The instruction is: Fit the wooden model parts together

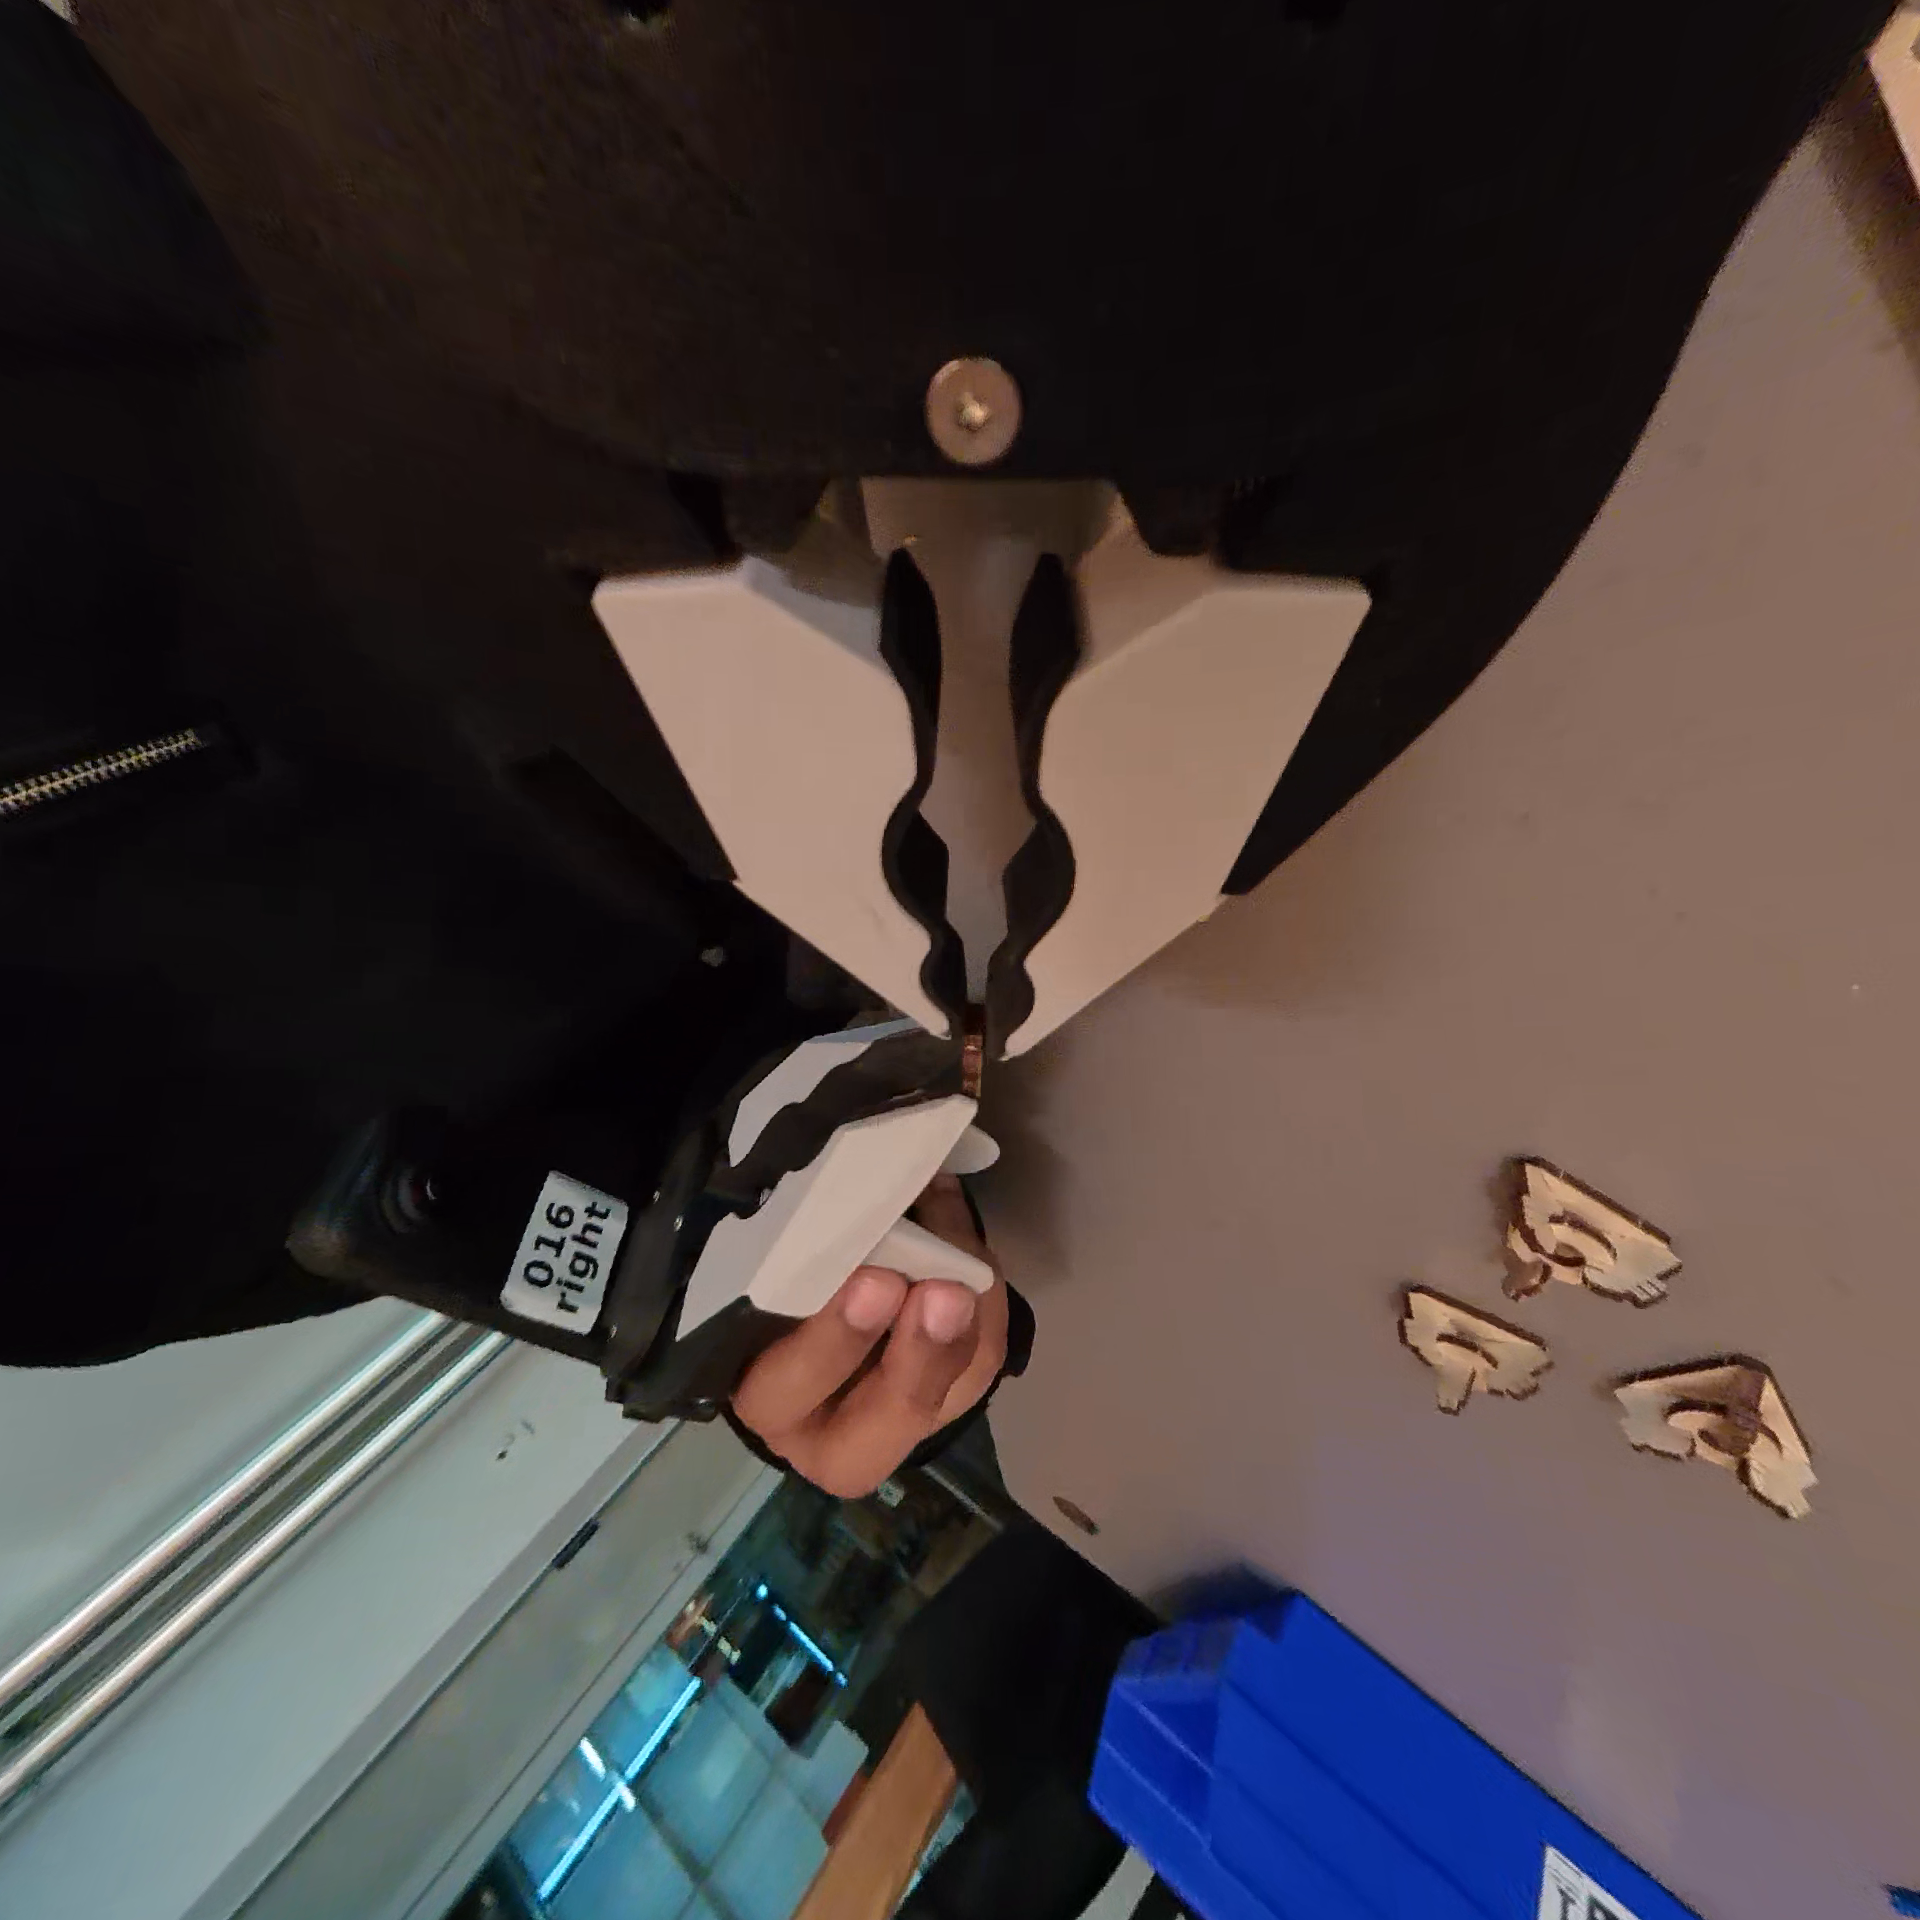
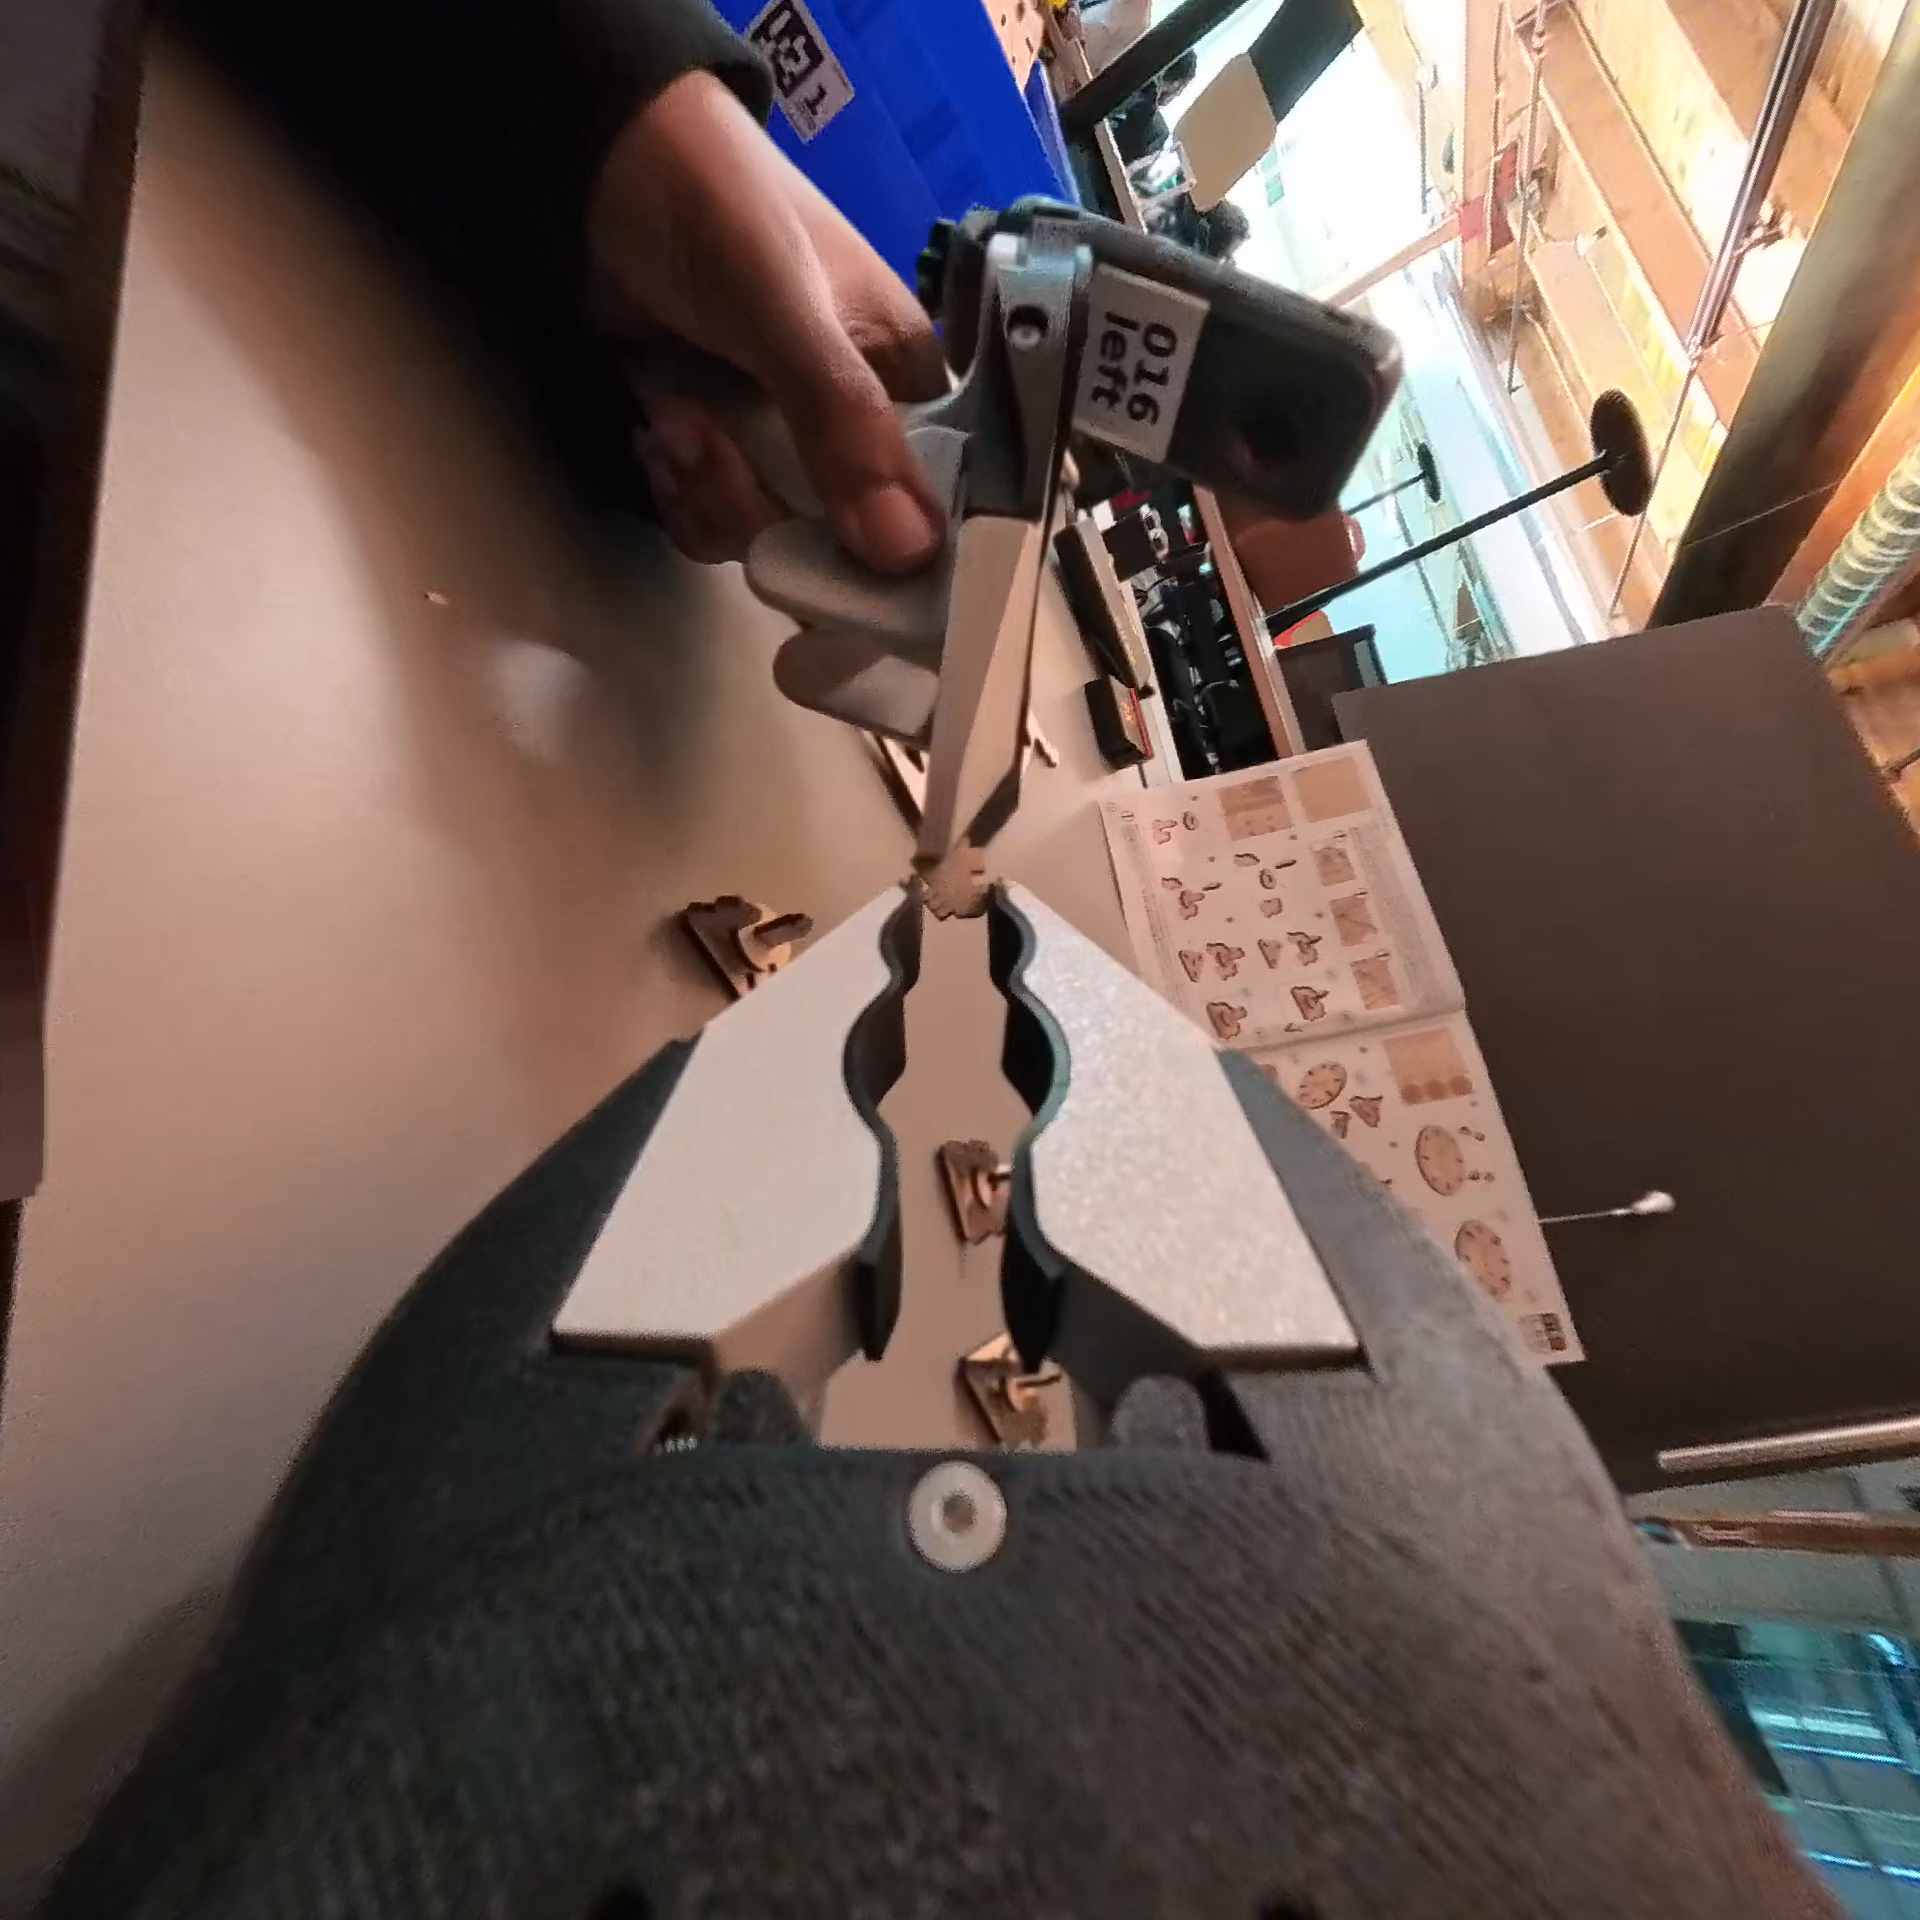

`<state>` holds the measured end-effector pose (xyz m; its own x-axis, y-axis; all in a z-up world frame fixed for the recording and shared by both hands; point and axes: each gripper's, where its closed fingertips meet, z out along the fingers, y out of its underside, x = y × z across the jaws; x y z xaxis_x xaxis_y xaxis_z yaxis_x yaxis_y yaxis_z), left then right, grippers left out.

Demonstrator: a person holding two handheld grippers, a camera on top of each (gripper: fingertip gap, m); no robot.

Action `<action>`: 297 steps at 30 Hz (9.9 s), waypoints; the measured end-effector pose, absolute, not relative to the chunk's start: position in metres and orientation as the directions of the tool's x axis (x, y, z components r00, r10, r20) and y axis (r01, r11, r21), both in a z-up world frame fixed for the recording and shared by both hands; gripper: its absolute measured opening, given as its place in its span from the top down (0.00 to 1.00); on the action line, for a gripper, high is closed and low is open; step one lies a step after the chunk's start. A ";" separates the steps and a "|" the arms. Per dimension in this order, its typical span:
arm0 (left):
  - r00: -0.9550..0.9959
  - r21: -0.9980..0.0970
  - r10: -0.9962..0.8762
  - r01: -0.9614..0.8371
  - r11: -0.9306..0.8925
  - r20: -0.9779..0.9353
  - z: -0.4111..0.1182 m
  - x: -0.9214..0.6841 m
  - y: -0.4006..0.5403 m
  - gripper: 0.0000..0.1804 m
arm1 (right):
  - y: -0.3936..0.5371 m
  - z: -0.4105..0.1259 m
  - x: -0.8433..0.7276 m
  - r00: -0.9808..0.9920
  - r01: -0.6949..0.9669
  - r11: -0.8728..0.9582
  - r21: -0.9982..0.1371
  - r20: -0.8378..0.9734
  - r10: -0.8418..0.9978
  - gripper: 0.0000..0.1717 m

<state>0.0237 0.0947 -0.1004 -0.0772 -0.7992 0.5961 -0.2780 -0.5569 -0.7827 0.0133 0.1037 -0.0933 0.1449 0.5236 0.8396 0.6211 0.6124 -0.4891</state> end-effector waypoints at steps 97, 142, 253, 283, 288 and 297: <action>-0.078 -0.764 -0.766 -0.185 -0.618 0.638 -0.090 0.014 0.108 0.88 | 0.121 -0.080 0.020 0.318 0.591 0.527 -0.610 0.777 0.543 0.93; 0.240 -0.740 -0.928 -0.671 0.054 -0.285 -0.140 0.026 0.110 0.90 | 0.113 -0.139 0.029 0.233 0.265 -0.770 -0.581 -0.736 0.635 0.93; 0.225 -0.780 -0.920 -0.613 0.124 -0.322 -0.129 0.030 0.104 0.91 | 0.104 -0.121 0.030 0.101 0.216 -0.814 -0.539 -0.817 0.568 0.95; 0.231 -0.723 -0.971 -0.680 -0.123 -0.053 -0.165 0.023 0.107 0.90 | 0.115 -0.126 0.036 0.191 0.229 -0.741 -0.631 -0.718 0.670 1.00; 0.257 -0.744 -0.966 -0.652 -0.149 -0.032 -0.160 0.023 0.112 0.77 | 0.118 -0.124 0.037 0.193 0.213 -0.732 -0.648 -0.706 0.681 1.00; 0.193 -0.874 -0.964 -0.480 0.069 -0.183 -0.116 0.032 0.102 0.82 | 0.114 -0.108 0.028 0.087 0.136 -0.769 -0.624 -0.766 0.637 1.00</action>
